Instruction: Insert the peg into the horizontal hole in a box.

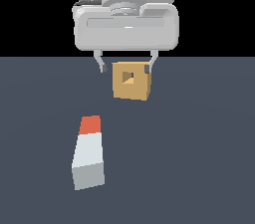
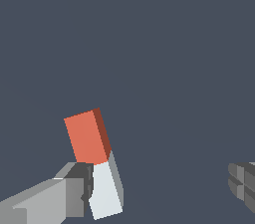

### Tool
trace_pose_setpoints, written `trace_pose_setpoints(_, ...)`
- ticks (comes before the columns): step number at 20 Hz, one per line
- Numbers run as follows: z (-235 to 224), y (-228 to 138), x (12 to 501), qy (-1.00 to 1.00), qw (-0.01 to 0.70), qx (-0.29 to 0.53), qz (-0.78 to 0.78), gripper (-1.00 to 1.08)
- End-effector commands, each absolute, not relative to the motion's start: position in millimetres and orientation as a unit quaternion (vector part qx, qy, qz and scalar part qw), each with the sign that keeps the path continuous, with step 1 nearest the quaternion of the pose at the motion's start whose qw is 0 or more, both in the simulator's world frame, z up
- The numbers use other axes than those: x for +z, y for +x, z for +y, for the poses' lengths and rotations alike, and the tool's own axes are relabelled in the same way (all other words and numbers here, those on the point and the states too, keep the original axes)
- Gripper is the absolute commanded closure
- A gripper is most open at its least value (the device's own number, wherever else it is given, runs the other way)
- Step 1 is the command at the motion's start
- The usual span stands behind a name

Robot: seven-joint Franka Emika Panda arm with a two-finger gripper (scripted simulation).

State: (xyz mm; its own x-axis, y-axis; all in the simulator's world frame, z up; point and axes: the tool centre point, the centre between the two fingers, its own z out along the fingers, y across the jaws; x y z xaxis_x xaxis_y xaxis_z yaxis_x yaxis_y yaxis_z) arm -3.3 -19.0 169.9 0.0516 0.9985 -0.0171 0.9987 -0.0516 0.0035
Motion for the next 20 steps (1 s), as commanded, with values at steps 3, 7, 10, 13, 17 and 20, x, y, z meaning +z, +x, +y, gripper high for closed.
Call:
trace_pose_setpoints(3,-19.6,-3.8,169.3,0.725,0.007,-0.005,0.689,-0.92)
trace_pose_setpoints(7,-24.0,-7.6,164.8,0.720,0.007,-0.005,0.694,-0.92)
trace_pose_setpoints(10,-30.2,-12.9,158.6,0.713,0.006,-0.004,0.701,-0.92)
trace_pose_setpoints(13,-39.0,-19.8,150.0,0.704,0.006,-0.004,0.710,-0.92)
trace_pose_setpoints(17,-54.6,-31.3,134.9,0.688,0.005,-0.003,0.725,-0.92)
trace_pose_setpoints(20,-69.4,-41.0,121.1,0.673,0.004,-0.002,0.739,-0.92)
